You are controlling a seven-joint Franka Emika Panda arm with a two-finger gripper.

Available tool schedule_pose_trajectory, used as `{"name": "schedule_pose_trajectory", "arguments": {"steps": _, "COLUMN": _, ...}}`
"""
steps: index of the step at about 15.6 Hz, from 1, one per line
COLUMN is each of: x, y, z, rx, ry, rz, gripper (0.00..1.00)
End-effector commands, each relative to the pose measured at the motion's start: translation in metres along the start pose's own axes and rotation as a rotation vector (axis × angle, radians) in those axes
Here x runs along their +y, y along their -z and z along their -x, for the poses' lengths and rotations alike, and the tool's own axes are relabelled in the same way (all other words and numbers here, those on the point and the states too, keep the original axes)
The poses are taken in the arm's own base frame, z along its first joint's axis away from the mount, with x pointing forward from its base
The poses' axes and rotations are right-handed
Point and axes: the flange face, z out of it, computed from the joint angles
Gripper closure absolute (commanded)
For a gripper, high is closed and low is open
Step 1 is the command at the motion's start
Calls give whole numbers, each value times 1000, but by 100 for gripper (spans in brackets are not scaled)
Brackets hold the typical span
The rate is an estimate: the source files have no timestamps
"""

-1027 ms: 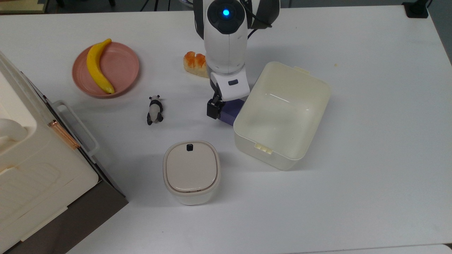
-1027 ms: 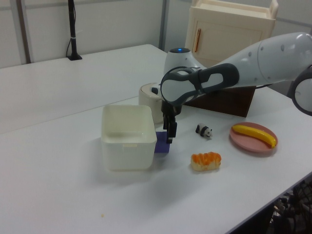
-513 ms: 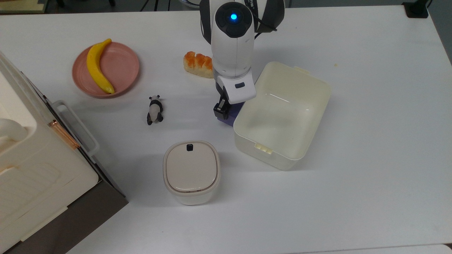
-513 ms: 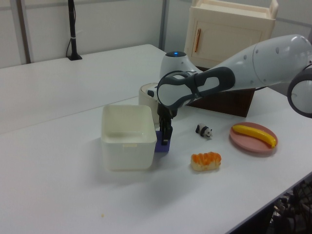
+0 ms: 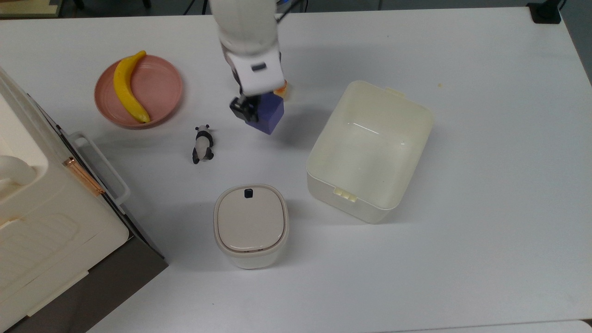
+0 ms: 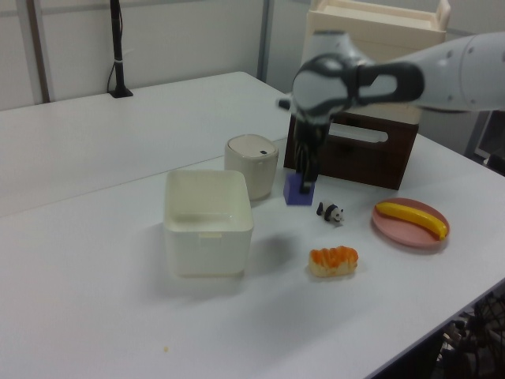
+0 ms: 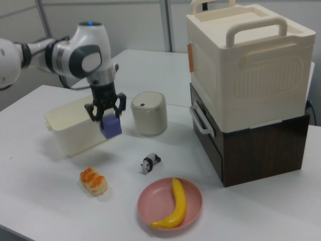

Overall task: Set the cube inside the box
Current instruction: 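Lift the purple cube up off the table, then carry the cube over the cream box and release it inside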

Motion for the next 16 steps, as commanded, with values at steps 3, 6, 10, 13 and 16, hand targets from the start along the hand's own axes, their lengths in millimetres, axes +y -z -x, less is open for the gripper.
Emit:
{"name": "schedule_pose_trajectory", "arguments": {"steps": 3, "x": -4, "y": 57, "z": -35, "rx": 122, "ry": -27, "rz": 32, "gripper": 39}}
{"name": "schedule_pose_trajectory", "arguments": {"steps": 6, "x": -7, "y": 51, "z": -84, "rx": 129, "ry": -50, "rz": 41, "gripper": 39}}
{"name": "schedule_pose_trajectory", "arguments": {"steps": 10, "x": -32, "y": 45, "z": -145, "rx": 154, "ry": -45, "rz": 80, "gripper": 34}}
{"name": "schedule_pose_trajectory", "arguments": {"steps": 13, "x": -37, "y": 19, "z": -164, "rx": 140, "ry": -54, "rz": 74, "gripper": 0}}
{"name": "schedule_pose_trajectory", "arguments": {"steps": 16, "x": -40, "y": 23, "z": -166, "rx": 140, "ry": -57, "rz": 83, "gripper": 0}}
